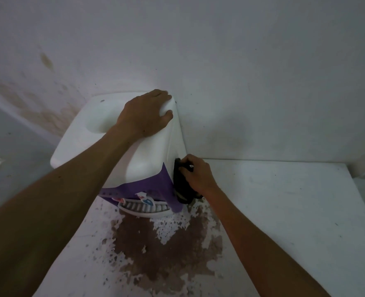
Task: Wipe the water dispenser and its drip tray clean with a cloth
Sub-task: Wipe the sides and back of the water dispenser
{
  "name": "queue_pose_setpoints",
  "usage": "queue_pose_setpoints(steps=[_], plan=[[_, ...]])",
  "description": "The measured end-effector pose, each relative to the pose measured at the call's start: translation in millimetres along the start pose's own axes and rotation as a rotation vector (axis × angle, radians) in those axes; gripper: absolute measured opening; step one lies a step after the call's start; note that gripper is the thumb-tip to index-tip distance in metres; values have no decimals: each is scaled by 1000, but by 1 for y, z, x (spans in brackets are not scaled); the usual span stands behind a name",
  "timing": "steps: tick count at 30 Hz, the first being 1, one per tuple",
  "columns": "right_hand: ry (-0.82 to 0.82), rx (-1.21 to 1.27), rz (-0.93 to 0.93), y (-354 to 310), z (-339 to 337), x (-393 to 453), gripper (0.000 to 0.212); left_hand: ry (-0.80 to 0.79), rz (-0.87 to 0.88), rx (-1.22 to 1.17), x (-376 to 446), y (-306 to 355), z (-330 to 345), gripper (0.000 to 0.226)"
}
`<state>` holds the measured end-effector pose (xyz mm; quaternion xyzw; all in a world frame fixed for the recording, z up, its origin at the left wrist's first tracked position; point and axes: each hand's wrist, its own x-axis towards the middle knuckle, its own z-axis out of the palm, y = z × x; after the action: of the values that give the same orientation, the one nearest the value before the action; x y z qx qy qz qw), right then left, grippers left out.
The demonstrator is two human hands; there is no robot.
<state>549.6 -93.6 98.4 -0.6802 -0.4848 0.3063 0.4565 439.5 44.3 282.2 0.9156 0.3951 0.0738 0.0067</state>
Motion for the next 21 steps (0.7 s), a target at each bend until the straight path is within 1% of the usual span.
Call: queue_pose_setpoints(steps=[2,3,5,8,10,13,14,18,21], plan=[[-52,-75,-9,-7,-6,6,10,0,1,3,0,0,0,55],[-53,-85,-23,-13,-10,7,11,0,2,6,0,1,0,55],[-7,-23,-42,-25,-14,4,10,6,5,8,1,0,0,55],[47,69,-21,-29,-6,-14,8,6,14,5,2,-2,0,55],[-6,25,21,-19,4,-28,9,6,20,6,2,-2,0,55],[-134,-94,104,1,10,-33,9,10,14,10,1,-1,-1,55],[-139,-90,124,3,8,-33,10,8,17,11,0,-1,-1,55],[-23,48,117,-8,6,-30,5,3,28,21,1,-2,-1,56],[62,142,90,-17,9,-36,7,-4,34,27,1,-3,0,60]])
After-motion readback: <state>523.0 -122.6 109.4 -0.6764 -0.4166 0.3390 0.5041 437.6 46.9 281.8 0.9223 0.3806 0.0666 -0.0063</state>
